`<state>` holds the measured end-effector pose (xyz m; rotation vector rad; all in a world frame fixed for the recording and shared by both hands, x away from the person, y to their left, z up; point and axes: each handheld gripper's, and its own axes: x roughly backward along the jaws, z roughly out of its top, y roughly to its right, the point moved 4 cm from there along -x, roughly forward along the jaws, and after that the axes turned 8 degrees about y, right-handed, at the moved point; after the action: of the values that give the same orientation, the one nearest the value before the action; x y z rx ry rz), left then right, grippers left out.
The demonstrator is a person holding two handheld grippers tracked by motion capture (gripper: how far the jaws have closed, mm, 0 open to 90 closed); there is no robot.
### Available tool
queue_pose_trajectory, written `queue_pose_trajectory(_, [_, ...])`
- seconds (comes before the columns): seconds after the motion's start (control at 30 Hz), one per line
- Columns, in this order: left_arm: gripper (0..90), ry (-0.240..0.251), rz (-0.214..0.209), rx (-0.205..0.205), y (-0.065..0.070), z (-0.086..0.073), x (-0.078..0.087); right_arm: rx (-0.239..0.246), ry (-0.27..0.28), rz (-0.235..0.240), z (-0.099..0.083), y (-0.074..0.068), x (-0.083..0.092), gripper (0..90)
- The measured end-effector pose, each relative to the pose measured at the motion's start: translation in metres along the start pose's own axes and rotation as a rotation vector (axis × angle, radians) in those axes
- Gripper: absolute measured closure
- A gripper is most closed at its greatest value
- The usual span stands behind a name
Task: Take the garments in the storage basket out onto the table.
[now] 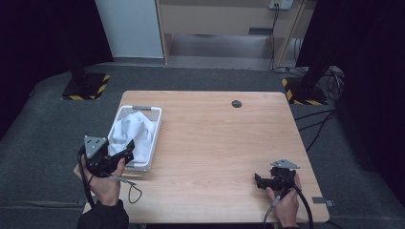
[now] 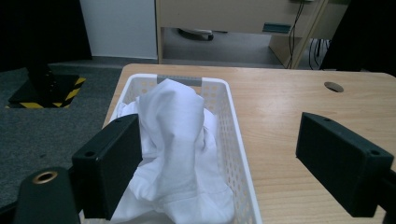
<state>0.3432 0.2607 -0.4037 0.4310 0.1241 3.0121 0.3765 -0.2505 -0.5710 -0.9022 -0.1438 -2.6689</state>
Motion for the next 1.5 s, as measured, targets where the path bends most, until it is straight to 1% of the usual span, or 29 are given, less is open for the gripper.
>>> queue_pose_trajectory(0.27, [13.4,-0.006,0.012,0.002,-0.006,0.008,-0.012,0.0,0.0,0.0,0.0,0.0,0.0,0.7])
queue_pose_trajectory(0.33, [13.5,-0.011,0.016,-0.003,-0.007,0.01,-0.016,0.0,0.0,0.0,0.0,0.0,0.0,0.7])
queue_pose_trajectory(0.57, [13.6,-0.023,0.023,-0.01,-0.006,0.014,-0.027,0.0,0.0,0.0,0.0,0.0,0.0,0.7])
queue_pose_trajectory(0.77, [13.6,-0.037,0.037,-0.009,-0.008,0.013,-0.037,0.0,0.0,0.0,0.0,0.0,0.0,0.7])
queue_pose_trajectory(0.97, [14.0,-0.044,0.041,0.0,-0.011,0.012,-0.046,0.0,0.0,0.0,0.0,0.0,0.0,0.7])
queue_pose_trajectory(1.03, [14.0,-0.048,0.041,0.011,-0.012,0.012,-0.05,0.0,0.0,0.0,0.0,0.0,0.0,0.7])
queue_pose_trajectory(1.17, [14.2,-0.055,0.04,0.019,-0.013,0.011,-0.056,0.0,0.0,0.0,0.0,0.0,0.0,0.7])
queue_pose_trajectory(1.3, [14.3,-0.06,0.04,0.019,-0.014,0.009,-0.061,0.0,0.0,0.0,0.0,0.0,0.0,0.7])
queue_pose_trajectory(1.5, [14.7,-0.069,0.052,0.019,-0.017,0.006,-0.068,0.0,0.0,0.0,0.0,0.0,0.0,0.7])
